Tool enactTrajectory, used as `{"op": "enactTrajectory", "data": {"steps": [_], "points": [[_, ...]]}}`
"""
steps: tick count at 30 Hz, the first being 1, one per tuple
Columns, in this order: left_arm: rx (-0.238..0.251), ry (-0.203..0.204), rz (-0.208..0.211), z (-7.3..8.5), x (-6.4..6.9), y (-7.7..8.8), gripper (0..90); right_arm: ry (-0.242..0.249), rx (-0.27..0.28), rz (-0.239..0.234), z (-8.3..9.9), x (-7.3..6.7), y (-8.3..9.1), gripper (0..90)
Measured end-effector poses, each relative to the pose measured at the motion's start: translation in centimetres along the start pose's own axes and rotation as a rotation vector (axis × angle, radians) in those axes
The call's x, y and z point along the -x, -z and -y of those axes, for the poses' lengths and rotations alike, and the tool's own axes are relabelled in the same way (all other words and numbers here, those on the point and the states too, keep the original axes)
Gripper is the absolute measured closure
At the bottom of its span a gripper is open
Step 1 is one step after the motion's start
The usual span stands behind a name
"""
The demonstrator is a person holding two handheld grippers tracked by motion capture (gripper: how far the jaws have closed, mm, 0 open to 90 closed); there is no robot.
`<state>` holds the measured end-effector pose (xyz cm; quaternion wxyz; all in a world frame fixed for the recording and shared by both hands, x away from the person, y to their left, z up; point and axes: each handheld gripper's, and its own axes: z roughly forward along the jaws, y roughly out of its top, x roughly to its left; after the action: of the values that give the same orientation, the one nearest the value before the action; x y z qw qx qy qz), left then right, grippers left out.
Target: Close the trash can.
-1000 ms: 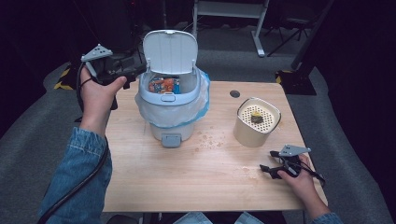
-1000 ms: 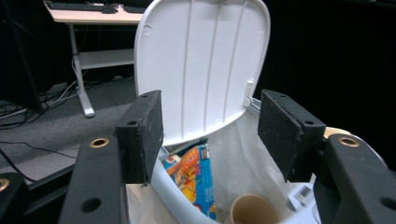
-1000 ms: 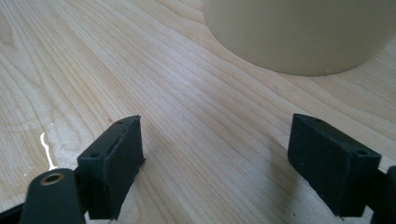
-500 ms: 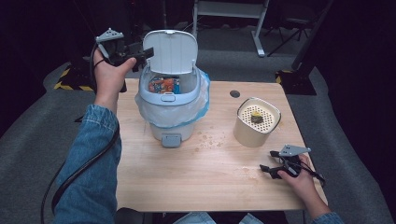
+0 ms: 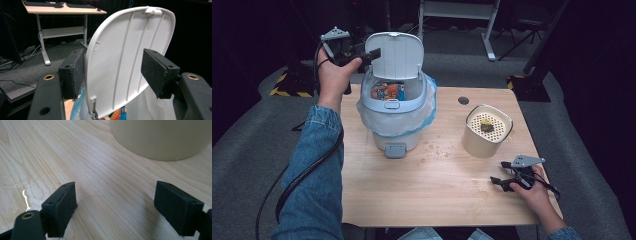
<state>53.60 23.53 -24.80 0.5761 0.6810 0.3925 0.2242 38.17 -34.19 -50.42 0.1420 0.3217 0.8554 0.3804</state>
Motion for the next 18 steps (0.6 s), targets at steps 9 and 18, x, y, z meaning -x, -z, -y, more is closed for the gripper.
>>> {"op": "enactTrajectory", "data": {"steps": [9,18], "points": [[-0.019,-0.024,0.07,0.8,0.7,2.1,38.3,0.003,-0.001,0.0,0.0,0.0,0.0,18.3],[-0.079,-0.087,0.084,2.4,2.6,4.3,37.2,0.004,-0.002,0.0,0.0,0.0,0.0,18.3]]}}
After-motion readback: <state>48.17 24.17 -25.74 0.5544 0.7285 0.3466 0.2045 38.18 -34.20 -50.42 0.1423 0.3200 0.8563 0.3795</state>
